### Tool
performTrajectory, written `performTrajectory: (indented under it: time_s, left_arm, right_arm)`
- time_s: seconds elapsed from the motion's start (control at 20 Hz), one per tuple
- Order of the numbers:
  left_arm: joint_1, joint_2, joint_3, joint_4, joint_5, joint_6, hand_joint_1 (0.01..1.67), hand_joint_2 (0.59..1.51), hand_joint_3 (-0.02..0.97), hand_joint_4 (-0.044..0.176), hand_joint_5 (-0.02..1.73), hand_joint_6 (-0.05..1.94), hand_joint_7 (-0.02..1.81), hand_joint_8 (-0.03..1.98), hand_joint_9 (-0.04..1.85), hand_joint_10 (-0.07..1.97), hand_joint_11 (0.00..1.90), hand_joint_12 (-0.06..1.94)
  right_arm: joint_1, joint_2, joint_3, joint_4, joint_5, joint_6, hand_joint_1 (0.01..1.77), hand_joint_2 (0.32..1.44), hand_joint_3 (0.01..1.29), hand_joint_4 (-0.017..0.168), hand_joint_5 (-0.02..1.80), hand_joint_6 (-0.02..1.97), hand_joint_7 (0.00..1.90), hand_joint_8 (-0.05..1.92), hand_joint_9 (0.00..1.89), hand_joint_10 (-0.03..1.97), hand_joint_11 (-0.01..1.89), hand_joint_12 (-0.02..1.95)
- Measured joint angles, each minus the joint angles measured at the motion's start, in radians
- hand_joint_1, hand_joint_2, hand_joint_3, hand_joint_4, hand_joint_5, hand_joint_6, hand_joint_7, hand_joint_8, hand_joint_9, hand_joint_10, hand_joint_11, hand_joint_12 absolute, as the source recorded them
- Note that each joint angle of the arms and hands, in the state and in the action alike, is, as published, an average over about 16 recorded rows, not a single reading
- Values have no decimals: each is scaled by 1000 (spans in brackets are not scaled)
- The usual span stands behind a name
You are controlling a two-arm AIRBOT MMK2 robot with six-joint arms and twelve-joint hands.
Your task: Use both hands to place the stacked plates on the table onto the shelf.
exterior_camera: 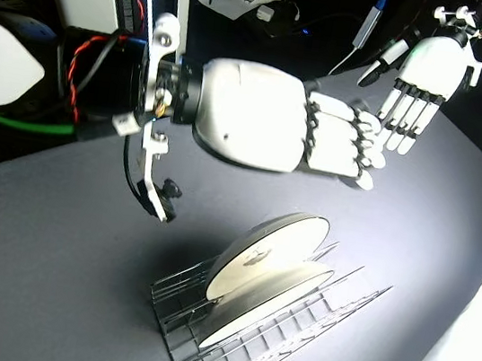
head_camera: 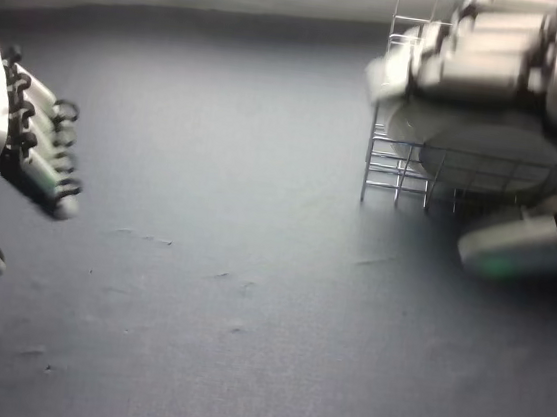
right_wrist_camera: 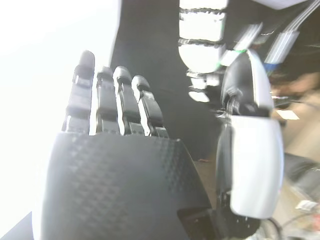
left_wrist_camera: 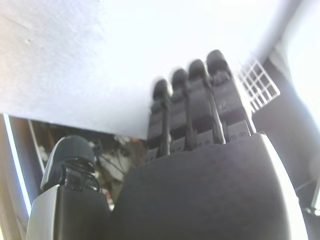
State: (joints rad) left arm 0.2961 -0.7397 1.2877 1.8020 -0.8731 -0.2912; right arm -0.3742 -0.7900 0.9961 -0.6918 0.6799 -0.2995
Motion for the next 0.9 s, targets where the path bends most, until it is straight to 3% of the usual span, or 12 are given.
performTrajectory:
  time_s: [0.2, 0.5, 0.6, 0.75, 0.9]
  left_arm:
    - [-1, 1, -13, -1, -10, -11, 189, 1210, 1, 53, 861, 969, 885, 1076, 863, 1097, 838, 1150]
    - [-8, 3, -47, -2, -25, -25, 453, 1239, -7, 110, 1136, 1670, 1173, 1788, 1178, 1804, 1205, 1834]
    - [-11, 5, -62, -3, -29, -28, 520, 1250, -9, 128, 1176, 1809, 1215, 1903, 1233, 1909, 1279, 1919]
    - [-14, 6, -75, -3, -31, -30, 605, 1271, -11, 156, 1203, 1849, 1255, 1938, 1286, 1936, 1346, 1937]
    - [-18, 7, -88, -3, -34, -31, 711, 1300, -15, 152, 1194, 1889, 1249, 1941, 1279, 1938, 1347, 1937]
  right_arm:
    - [-20, 15, -14, -161, 83, -14, 385, 1018, 22, 9, 849, 1135, 866, 1162, 810, 1205, 732, 1467]
    - [-40, 32, -19, -295, 191, -49, 364, 1128, 30, 71, 1493, 1829, 1539, 1835, 1486, 1879, 1437, 1910]
    - [-41, 35, -19, -312, 215, -61, 395, 1166, 31, 89, 1641, 1917, 1697, 1899, 1665, 1923, 1645, 1915]
    - [-41, 37, -18, -330, 238, -71, 420, 1222, 34, 109, 1765, 1936, 1838, 1912, 1825, 1932, 1837, 1913]
    - [-41, 38, -18, -343, 262, -82, 491, 1310, 39, 143, 1803, 1942, 1895, 1910, 1884, 1931, 1885, 1913]
